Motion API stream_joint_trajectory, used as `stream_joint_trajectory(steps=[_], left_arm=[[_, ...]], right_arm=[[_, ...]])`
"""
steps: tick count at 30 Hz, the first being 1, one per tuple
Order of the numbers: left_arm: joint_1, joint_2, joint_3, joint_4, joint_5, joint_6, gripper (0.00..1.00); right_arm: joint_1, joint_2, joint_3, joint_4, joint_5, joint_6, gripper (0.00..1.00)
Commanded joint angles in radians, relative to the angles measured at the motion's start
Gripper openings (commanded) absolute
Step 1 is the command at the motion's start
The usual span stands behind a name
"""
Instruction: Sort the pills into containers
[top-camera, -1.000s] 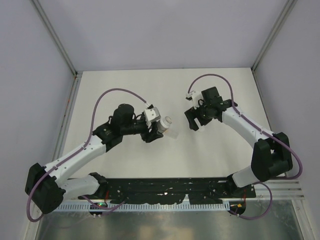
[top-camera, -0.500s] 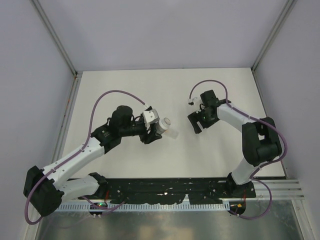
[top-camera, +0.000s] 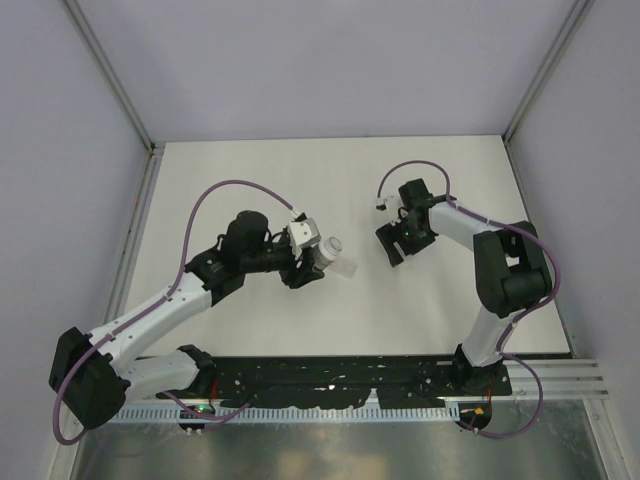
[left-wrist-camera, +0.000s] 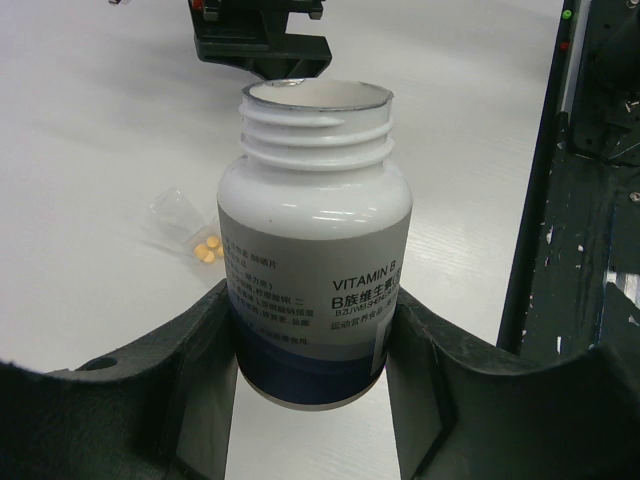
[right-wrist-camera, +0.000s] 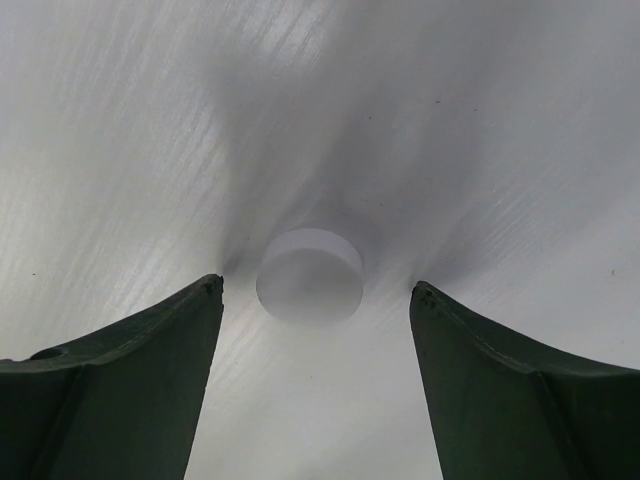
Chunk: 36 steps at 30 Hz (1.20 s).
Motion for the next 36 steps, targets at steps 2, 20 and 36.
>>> stream_joint_trajectory(steps=[2,20,36], left_arm=[[0.004,0.002,0.011,0.021,0.015,0.0,0.0],[0.004,0.011,0.021,0.012,0.006,0.0,0.0],[0.013,-0.004,0.016,0.001,-0.009,0.001,0.0]], right_arm=[[-0.004,0.009,0.03,0.004,-0.01,-0.011,0.78],[-0.001,-0.002,-0.013,0.007,-0.017,0.007,0.57],[-0.003,-0.097,0.009,-0.042,-0.05,0.017,0.29]])
